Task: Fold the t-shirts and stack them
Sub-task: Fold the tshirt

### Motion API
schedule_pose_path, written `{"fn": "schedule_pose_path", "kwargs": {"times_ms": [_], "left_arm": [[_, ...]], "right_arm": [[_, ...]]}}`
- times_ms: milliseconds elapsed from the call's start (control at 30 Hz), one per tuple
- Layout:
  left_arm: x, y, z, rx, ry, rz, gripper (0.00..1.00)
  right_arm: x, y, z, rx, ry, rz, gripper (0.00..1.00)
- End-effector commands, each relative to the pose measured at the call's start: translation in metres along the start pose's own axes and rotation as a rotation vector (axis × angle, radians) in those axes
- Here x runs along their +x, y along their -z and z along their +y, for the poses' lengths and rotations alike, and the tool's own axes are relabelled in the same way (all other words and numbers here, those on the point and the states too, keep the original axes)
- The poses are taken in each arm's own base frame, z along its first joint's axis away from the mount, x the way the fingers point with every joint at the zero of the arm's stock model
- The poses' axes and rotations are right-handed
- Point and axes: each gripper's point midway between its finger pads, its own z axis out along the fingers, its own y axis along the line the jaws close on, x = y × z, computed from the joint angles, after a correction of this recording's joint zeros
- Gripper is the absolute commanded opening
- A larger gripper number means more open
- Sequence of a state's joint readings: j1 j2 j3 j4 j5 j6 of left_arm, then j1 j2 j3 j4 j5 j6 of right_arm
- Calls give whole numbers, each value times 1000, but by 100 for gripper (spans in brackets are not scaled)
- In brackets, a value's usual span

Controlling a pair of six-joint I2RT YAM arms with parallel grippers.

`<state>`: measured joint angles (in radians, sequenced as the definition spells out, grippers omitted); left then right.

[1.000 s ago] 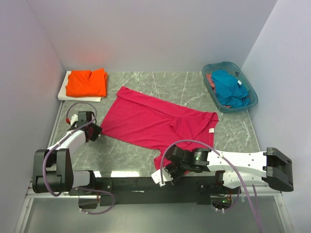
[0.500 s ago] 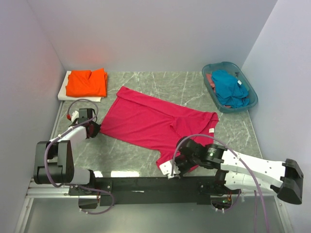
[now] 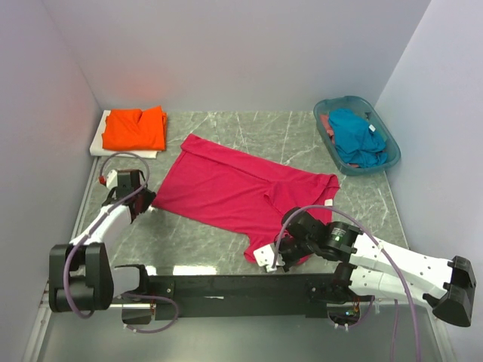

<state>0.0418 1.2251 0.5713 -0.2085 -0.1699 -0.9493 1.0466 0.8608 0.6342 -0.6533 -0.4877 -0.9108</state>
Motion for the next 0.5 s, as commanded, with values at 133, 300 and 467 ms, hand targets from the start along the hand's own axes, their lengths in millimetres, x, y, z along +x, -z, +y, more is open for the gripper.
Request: {"fn": "schedule_pose_path", "kwargs": {"times_ms": [133, 300, 467], "left_arm": [[7, 9, 13, -1, -7, 4, 45], [12, 2, 17, -26, -12, 18, 44], [13, -17, 19, -63, -22, 27, 43]], "right_arm": [[-14, 8, -8, 24, 6, -54, 0], [-14, 9, -8, 27, 0, -58, 0], [-12, 9, -8, 23, -12, -61, 0]]}}
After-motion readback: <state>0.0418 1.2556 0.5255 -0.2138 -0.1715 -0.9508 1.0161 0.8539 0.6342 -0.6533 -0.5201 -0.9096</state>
